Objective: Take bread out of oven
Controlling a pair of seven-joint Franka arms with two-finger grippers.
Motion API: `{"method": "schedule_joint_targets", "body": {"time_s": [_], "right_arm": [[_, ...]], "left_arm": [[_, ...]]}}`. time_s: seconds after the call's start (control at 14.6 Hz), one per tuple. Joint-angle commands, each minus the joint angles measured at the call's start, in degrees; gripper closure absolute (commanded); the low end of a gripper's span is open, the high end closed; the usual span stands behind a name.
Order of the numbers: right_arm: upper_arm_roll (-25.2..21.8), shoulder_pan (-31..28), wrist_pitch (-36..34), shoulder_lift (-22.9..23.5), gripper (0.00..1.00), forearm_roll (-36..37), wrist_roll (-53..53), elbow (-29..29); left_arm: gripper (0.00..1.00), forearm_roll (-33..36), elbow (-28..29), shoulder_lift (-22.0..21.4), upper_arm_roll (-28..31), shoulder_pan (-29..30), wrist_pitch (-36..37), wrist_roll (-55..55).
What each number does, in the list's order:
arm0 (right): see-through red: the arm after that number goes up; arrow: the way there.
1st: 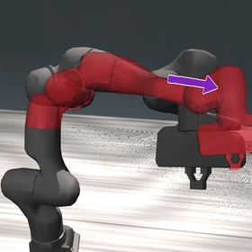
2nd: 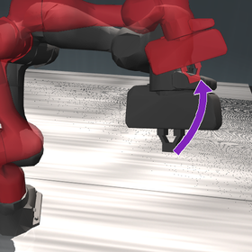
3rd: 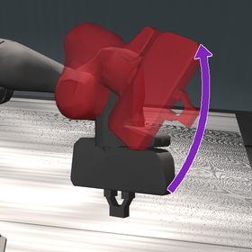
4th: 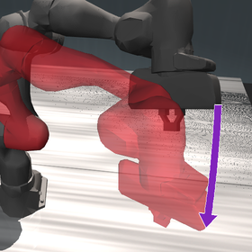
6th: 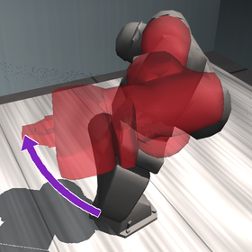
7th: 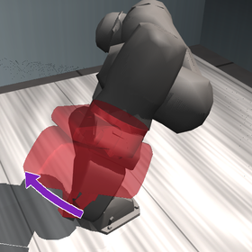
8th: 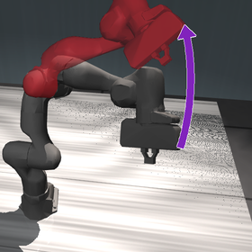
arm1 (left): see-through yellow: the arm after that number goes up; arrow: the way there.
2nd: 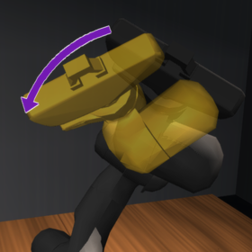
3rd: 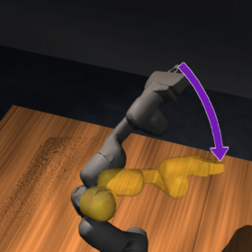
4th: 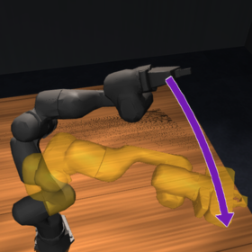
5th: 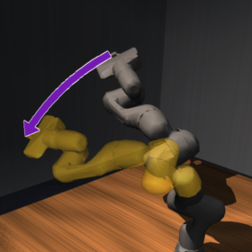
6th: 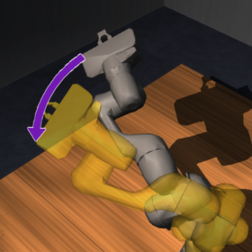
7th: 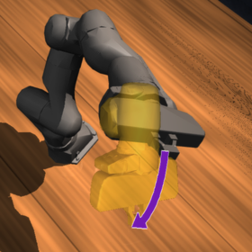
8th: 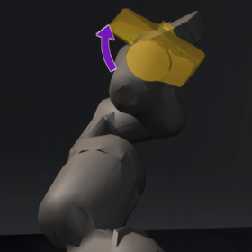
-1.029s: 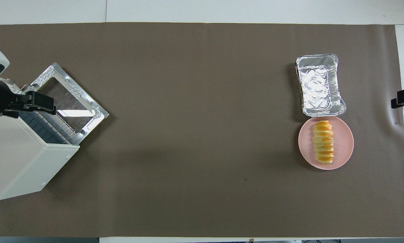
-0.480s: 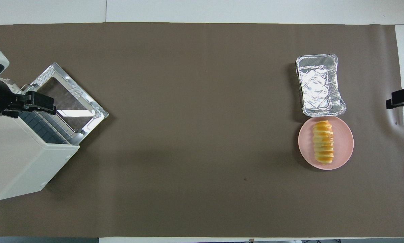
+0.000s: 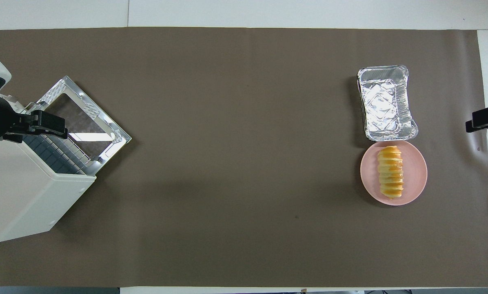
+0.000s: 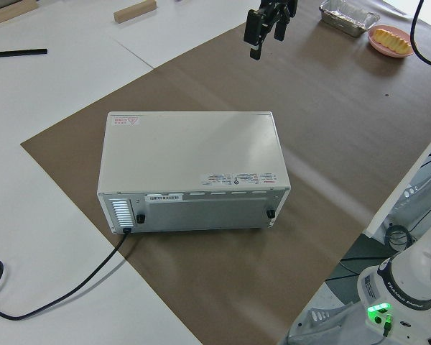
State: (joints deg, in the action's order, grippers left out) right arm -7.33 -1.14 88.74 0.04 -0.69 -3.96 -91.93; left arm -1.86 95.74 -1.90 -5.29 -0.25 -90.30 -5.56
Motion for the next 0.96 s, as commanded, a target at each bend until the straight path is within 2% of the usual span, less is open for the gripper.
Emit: {"method": "schedule_joint_targets", "body": {"time_s": [0.0,0.89], "right_arm": [[0.56,-0.61,0.38,-0.74,0.00,0.95,-0.60,-0.79],[0.65,-0.53,-1.29,-0.57,0.00,2.10,-4.21,-0.18]], "left_arm": [[0.00,-0.60,0.24,-0.83,-0.33,0.69,0.30,-0.32],[0.00,-0.60,0.24,-0.83,-0.33,0.69,0.30,-0.32]]}}
